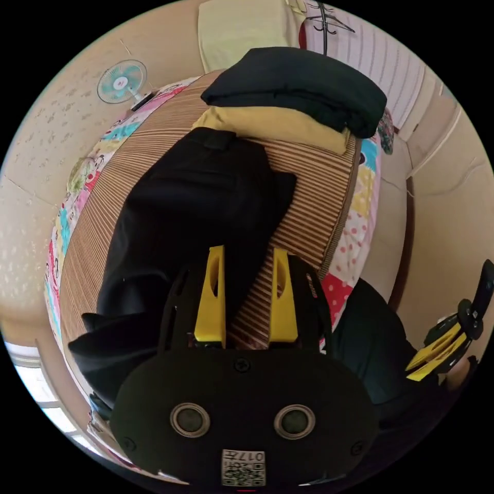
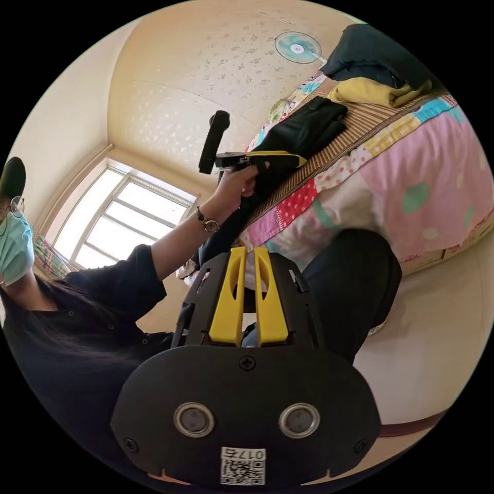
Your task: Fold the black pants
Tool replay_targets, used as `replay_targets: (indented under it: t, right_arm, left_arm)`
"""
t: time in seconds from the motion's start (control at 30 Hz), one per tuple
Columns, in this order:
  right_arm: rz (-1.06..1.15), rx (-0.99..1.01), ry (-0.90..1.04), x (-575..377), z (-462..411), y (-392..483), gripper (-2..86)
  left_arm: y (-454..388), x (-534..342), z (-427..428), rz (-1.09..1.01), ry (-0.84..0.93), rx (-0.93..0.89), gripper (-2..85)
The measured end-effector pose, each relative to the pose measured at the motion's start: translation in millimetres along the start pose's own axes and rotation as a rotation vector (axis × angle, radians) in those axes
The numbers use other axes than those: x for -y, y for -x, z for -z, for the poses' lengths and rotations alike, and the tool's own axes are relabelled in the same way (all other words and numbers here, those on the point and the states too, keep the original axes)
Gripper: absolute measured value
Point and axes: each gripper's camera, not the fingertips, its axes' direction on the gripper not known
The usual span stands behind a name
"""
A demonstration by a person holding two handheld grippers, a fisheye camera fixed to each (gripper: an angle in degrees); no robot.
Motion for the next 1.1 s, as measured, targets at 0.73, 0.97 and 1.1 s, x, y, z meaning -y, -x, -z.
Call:
replay_targets:
  t: [0.73,0.97,1.1]
  right_arm:
    - [0.073,-0.029,-0.470,91.7,-40.6,86.3,3.7]
    - [0.584,-0.003,-0.780,42.3,56.2,277.1,3.3]
    - [0.633,-0.040,-0.928,7.2,52.4,319.8,3.2]
  left_arm:
    - [118.8,-373.5,417.0,0.387,-1.196,-0.477,3.8]
    - [121.1,-498.9,529.2,0.393,-1.592,-0.285,3.1]
    - [113.9,-546.1,547.4,0.474,-1.660,-0.161,1.4]
